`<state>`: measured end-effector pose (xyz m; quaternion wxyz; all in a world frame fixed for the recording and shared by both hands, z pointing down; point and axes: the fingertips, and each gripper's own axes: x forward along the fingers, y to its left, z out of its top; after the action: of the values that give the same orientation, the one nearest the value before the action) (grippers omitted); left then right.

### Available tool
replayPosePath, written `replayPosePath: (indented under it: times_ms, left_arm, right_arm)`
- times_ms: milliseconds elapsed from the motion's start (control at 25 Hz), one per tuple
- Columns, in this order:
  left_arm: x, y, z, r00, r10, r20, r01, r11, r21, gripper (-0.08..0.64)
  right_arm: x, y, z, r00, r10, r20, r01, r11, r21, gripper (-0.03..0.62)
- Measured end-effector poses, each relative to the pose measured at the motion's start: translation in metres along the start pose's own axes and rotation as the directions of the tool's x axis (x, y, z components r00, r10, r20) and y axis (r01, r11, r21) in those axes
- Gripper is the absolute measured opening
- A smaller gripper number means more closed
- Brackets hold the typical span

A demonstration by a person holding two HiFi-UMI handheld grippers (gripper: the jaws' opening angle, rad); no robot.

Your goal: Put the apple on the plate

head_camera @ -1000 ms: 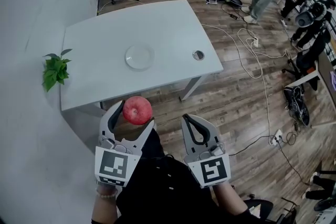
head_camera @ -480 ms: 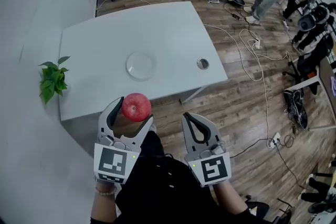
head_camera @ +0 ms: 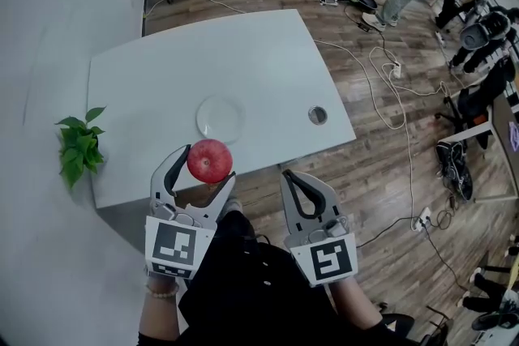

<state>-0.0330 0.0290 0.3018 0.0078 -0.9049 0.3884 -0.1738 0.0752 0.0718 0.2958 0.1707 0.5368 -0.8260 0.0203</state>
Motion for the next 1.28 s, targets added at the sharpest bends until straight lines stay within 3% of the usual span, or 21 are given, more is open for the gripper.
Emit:
replayPosePath:
  times_ms: [560, 1040, 1280]
  left_arm:
    - [0.064, 0.061, -0.017, 0.999, -0.030, -0.035, 0.030, 0.999, -0.012, 0.364]
    - [0.104, 0.093, -0.052, 0.993, -0.088, -0.084, 0.089, 0.996, 0.004, 0.364]
    - [0.118, 0.098, -0.082, 0.986, -0.117, -0.118, 0.113, 0.993, -0.042, 0.364]
  right_arm:
    - [0.083, -0.023, 0.007, 0.999, -0.001, -0.042, 0.002, 1.000, 0.006, 0.041]
    - [0.135, -0.018, 0.001, 0.993, -0.002, -0.115, 0.006, 1.000, 0.029, 0.041]
    - [0.148, -0.014, 0.000, 0.990, -0.009, -0.138, 0.013, 1.000, 0.024, 0.041]
